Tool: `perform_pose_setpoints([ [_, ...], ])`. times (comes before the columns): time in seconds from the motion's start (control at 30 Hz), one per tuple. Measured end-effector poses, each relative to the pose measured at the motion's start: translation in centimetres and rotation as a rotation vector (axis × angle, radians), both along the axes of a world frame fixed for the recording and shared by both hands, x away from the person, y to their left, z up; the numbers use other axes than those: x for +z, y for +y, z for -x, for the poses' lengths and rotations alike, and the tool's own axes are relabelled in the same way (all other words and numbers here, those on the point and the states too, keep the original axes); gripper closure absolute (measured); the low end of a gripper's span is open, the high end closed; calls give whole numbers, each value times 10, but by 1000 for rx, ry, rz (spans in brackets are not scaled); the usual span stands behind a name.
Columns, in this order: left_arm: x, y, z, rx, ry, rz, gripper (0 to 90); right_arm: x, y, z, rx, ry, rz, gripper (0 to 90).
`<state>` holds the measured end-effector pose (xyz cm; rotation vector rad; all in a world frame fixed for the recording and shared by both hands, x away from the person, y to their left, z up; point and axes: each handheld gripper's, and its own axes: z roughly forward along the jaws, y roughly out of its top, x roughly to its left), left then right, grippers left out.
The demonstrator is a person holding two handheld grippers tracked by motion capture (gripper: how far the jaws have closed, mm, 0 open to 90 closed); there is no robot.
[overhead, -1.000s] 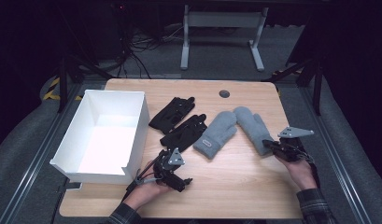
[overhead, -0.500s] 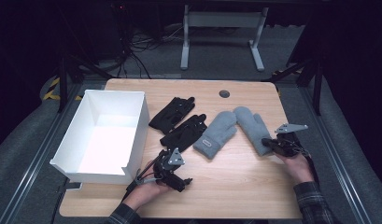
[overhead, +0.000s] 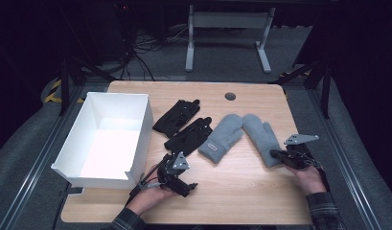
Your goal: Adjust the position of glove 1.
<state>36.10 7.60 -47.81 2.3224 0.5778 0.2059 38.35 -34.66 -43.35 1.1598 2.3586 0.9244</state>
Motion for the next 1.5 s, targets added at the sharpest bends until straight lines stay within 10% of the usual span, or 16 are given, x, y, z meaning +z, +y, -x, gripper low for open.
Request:
perform_pose_setpoints([
  [0.73, 0, 0, 0, 0, -2, 0, 5, 4, 26, 43, 110, 31, 6, 900],
  [1.5, 0, 0, 0, 0, -2, 0, 4, 1, 101, 43, 362, 58, -48, 900],
])
